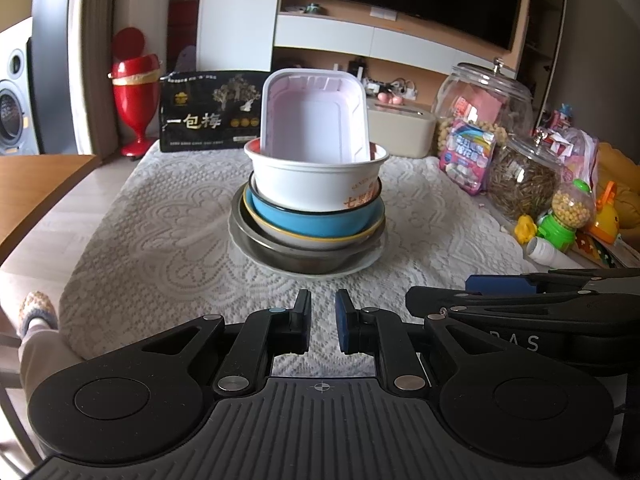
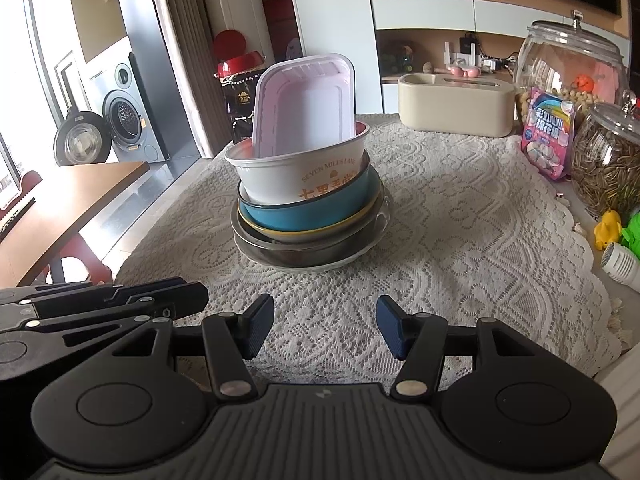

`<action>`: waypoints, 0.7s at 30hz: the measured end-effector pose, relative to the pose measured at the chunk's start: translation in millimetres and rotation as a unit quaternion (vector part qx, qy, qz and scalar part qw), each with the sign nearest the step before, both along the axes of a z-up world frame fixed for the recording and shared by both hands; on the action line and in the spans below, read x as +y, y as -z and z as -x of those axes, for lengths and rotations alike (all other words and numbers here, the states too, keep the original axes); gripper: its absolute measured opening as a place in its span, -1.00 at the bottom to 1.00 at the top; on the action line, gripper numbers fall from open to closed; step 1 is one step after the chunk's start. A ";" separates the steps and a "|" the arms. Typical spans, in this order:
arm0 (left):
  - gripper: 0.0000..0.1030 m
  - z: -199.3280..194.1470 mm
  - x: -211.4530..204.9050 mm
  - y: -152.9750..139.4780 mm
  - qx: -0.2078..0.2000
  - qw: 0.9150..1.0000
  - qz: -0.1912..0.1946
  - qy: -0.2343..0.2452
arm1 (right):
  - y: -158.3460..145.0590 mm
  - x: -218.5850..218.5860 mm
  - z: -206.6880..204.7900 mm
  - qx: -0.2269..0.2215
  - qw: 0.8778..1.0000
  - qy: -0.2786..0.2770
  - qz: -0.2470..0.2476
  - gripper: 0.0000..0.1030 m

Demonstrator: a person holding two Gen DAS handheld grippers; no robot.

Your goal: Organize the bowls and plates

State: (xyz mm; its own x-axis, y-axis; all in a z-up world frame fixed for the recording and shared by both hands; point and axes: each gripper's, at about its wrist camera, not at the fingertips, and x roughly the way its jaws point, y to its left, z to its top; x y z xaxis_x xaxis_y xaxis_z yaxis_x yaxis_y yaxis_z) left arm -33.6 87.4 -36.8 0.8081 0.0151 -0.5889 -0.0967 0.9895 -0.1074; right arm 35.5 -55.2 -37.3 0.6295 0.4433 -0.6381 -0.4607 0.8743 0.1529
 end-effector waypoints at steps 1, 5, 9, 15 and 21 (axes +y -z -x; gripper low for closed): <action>-0.69 0.0 0.1 0.0 0.000 1.000 0.000 0.000 | 0.2 -0.1 -0.3 0.000 1.000 0.000 0.000 0.11; -0.69 -0.1 -0.3 0.0 0.000 1.000 0.000 0.000 | 0.4 -0.3 -0.9 0.001 1.000 -0.001 0.000 0.12; -0.69 0.9 -1.0 0.3 0.001 1.000 0.002 0.000 | 0.1 -0.2 -0.5 0.000 1.000 0.000 0.000 0.12; -0.69 1.0 -0.9 0.3 0.001 1.000 0.003 0.001 | 0.2 -0.1 -0.6 0.000 1.000 0.000 0.000 0.13; -0.69 1.6 -1.4 0.3 0.001 1.000 0.003 0.002 | 0.1 0.0 -0.5 0.000 1.000 0.000 0.000 0.13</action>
